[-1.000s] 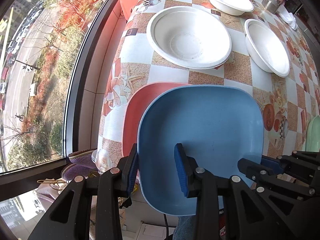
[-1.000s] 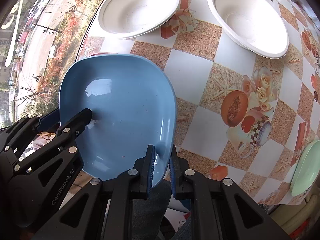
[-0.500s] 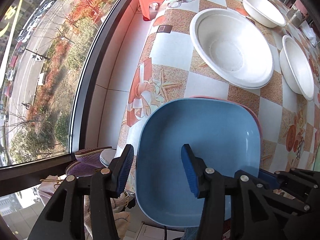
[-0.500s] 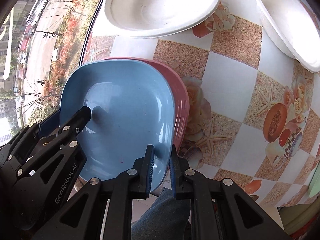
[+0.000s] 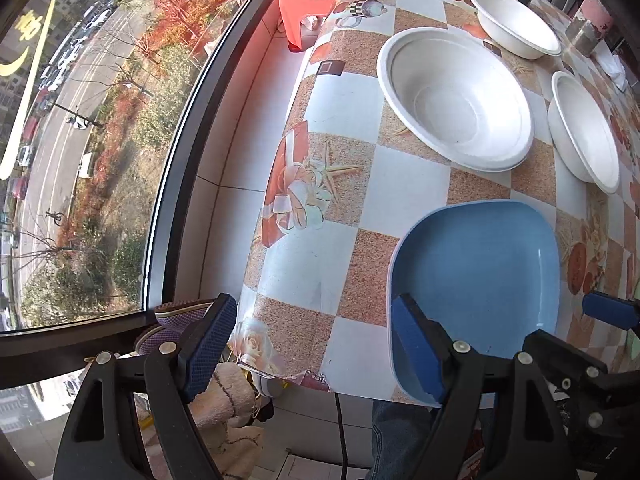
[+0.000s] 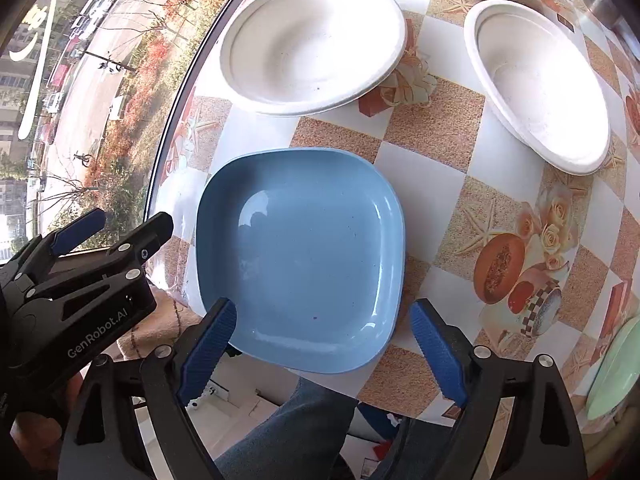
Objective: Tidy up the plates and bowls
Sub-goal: 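Move both grippers over to the rim of the green square plate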
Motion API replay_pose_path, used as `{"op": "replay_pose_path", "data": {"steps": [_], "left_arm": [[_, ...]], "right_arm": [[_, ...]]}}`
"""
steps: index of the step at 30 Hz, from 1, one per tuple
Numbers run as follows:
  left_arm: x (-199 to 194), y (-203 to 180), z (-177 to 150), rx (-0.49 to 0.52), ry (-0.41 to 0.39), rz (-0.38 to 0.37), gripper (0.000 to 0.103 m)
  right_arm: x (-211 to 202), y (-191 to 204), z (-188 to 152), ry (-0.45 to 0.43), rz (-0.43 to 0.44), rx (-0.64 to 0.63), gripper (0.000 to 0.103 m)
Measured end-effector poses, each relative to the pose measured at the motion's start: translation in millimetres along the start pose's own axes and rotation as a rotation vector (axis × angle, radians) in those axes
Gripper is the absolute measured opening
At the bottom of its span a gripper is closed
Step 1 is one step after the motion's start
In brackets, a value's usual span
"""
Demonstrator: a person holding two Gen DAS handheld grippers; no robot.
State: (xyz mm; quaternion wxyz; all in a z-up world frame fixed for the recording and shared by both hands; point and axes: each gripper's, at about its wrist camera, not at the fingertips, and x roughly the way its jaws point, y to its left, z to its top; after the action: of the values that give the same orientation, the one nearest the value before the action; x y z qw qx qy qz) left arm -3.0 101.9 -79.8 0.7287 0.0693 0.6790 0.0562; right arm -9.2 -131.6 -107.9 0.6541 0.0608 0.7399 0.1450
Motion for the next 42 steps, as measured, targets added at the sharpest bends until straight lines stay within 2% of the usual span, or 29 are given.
{"op": "replay_pose_path", "data": {"steps": [4, 7, 8, 15, 21, 29, 34, 42], "left_arm": [[5.3, -5.5, -7.0, -0.013, 0.033, -0.01, 0.083], [4.2, -10.9, -11.3, -0.002, 0.039, -0.01, 0.083], [3.7, -13.6, -12.2, 0.008, 0.037, -0.007, 0.083], [0.8, -31.6, -13.1, 0.059, 0.044, 0.0, 0.083], [-15.9, -67.4, -12.1, 0.142, 0.019, -0.029, 0.083], [-39.4, -154.5, -9.9, 0.352, -0.001, -0.1, 0.083], [-53.3, -211.2, -12.6, 0.467, 0.008, -0.156, 0.083], [-65.5, -310.5, -19.0, 0.585, 0.089, -0.249, 0.083]], "right_arm": [[-24.0, -21.9, -10.5, -0.09, -0.01, 0.066, 0.09], [-20.3, -39.9, -17.6, -0.056, -0.16, 0.089, 0.09], [-17.7, -47.1, -19.8, -0.046, -0.187, 0.102, 0.09], [-12.3, -73.2, -40.2, 0.0, -0.136, 0.172, 0.09], [-15.7, -99.0, -48.8, -0.02, -0.131, 0.217, 0.09], [-31.3, -144.2, -68.7, -0.066, -0.178, 0.331, 0.09], [-45.0, -198.6, -94.8, -0.085, -0.231, 0.398, 0.09], [-65.8, -282.0, -144.2, -0.087, -0.334, 0.525, 0.09]]}}
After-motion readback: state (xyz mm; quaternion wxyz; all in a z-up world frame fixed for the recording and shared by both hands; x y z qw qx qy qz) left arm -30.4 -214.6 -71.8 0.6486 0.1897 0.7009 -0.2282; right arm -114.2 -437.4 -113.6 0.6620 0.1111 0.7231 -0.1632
